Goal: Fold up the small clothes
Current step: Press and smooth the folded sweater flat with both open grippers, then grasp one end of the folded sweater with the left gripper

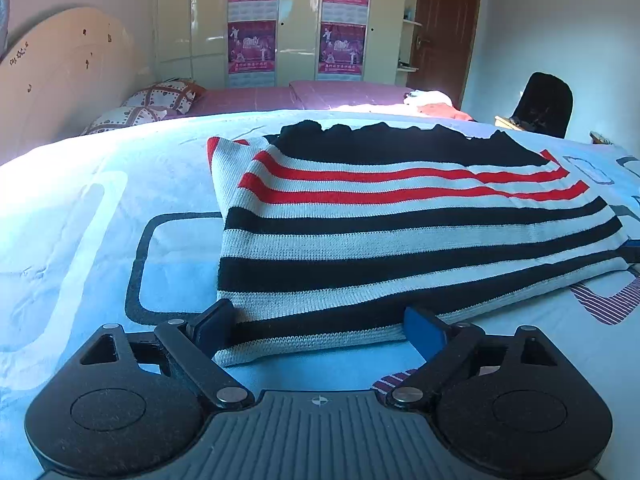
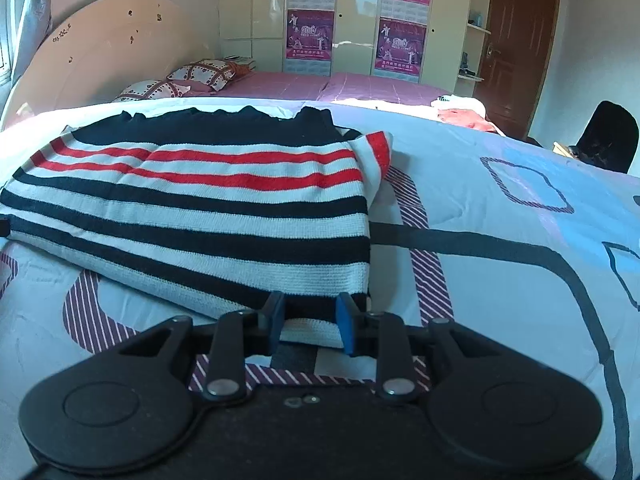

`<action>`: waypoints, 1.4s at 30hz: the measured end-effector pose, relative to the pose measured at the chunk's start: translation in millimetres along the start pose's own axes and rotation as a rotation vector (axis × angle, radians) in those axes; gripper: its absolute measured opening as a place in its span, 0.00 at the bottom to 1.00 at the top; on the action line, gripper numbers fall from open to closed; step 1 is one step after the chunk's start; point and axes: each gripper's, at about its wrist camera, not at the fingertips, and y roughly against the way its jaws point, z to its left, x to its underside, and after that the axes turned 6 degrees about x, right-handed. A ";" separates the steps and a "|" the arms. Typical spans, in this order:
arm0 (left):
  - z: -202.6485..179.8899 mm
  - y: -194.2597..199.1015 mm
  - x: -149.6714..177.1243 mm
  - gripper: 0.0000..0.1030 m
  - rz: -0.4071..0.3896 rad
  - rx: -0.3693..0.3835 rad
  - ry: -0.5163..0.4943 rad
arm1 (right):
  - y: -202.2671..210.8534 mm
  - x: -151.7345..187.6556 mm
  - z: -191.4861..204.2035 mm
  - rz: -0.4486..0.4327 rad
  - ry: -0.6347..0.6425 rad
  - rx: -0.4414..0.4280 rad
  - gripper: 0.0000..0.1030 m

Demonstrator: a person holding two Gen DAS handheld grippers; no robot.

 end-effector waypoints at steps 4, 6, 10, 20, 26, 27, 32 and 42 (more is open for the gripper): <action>1.6 0.8 -0.2 0.90 0.007 -0.010 0.002 | 0.4 -2.2 -0.3 0.008 -0.013 0.002 0.26; 8.9 9.8 -0.1 0.90 0.018 -0.021 0.068 | 3.0 -5.6 -2.6 0.023 -0.030 -0.007 0.27; 24.5 50.0 12.6 0.90 -0.074 0.038 0.216 | 12.4 -1.5 -10.9 0.015 -0.115 -0.043 0.30; 50.6 25.2 52.3 0.89 -0.165 0.310 0.817 | 40.5 -2.9 8.2 -0.077 -0.249 -0.108 0.32; 39.4 3.5 42.2 0.89 -0.215 0.256 0.870 | 37.0 -22.5 23.6 -0.083 -0.280 -0.175 0.26; 37.3 -1.0 39.5 0.89 -0.226 0.250 0.865 | 33.7 -26.2 27.4 -0.077 -0.286 -0.188 0.23; 43.2 -18.9 36.7 0.89 -0.340 0.311 0.936 | 25.3 -42.4 46.2 -0.083 -0.273 -0.237 0.16; 46.0 -48.7 33.2 0.64 -0.444 0.271 1.018 | -12.8 -77.9 76.5 -0.064 -0.220 -0.274 0.16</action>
